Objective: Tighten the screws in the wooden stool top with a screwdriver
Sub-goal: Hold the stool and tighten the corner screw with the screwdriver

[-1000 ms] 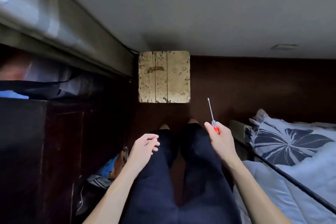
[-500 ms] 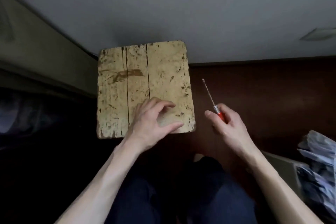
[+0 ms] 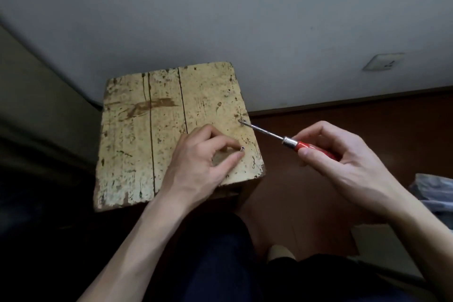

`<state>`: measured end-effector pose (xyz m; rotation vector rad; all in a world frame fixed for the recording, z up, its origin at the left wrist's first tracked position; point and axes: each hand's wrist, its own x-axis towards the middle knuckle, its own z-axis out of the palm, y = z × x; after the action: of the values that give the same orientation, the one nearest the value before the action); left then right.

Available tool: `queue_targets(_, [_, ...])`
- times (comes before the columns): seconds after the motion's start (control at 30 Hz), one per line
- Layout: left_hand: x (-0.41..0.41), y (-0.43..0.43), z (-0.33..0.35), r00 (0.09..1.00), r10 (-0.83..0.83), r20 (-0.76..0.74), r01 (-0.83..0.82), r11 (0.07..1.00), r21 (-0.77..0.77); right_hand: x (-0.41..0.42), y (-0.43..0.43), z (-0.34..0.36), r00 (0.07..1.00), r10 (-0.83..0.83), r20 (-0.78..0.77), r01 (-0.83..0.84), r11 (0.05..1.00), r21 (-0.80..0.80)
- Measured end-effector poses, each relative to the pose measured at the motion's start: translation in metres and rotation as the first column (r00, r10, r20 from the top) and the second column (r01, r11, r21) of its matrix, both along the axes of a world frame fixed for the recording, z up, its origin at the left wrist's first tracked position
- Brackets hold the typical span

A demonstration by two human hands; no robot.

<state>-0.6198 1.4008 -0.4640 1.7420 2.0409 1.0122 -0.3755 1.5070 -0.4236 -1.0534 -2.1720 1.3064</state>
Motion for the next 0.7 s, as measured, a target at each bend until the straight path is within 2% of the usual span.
queue_targets(0.17, [-0.003,-0.001,0.002,0.999,0.000,0.054,0.001,1.000,-0.008,0.005,-0.012,0.021,0.976,-0.166,-0.144,0.163,0.986,-0.027])
queue_targets(0.3, [-0.003,-0.002,0.004,0.999,0.000,0.038,0.000,1.000,-0.006,-0.002,-0.018,0.031,0.939,-0.248,-0.236,0.256,0.967,0.003])
queue_targets(0.7, [-0.002,-0.003,0.002,1.000,0.019,-0.013,-0.019,1.000,0.009,-0.017,-0.022,0.036,0.939,-0.238,-0.249,0.254,0.967,0.033])
